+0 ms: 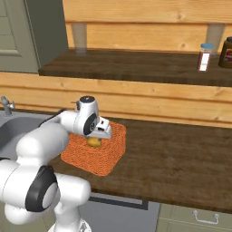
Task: Open the cabinet, pick up the bread from the cabinet and place it in the basket. Then move the basket to the dining counter.
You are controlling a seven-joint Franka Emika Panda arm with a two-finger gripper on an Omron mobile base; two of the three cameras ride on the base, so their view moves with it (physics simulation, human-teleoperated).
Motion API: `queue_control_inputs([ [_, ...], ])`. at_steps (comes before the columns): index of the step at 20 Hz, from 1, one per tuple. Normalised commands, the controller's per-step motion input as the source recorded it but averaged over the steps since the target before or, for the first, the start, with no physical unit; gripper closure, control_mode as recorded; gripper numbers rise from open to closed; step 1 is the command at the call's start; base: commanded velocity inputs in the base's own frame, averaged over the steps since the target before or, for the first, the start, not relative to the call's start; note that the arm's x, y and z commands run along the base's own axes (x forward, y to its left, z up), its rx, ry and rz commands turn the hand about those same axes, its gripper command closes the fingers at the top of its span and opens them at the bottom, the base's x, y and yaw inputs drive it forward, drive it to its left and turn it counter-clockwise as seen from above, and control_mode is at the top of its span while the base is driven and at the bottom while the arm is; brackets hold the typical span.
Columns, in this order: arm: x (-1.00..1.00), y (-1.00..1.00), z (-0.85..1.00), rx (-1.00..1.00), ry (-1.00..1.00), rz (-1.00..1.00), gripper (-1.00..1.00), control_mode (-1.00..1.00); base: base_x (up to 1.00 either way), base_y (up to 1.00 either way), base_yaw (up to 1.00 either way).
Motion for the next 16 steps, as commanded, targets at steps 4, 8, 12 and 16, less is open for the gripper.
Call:
queue_control_inputs([
  [4, 0.27, 0.00, 0.00, 0.00, 0.00, 0.00, -1.00, -1.00, 0.00, 0.00, 0.00],
  [8, 0.04, -0.05, 0.14, 0.00, -0.01, 0.00, -1.00, -1.00, 0.00, 0.00, 0.00],
  [12, -0.07, -0.29, 0.57, 0.01, 0.00, -0.04, -1.00, -1.00, 0.00, 0.00, 0.00],
  [16, -0.36, -0.66, 0.56, 0.02, 0.00, -0.05, -1.00, -1.00, 0.00, 0.00, 0.00],
])
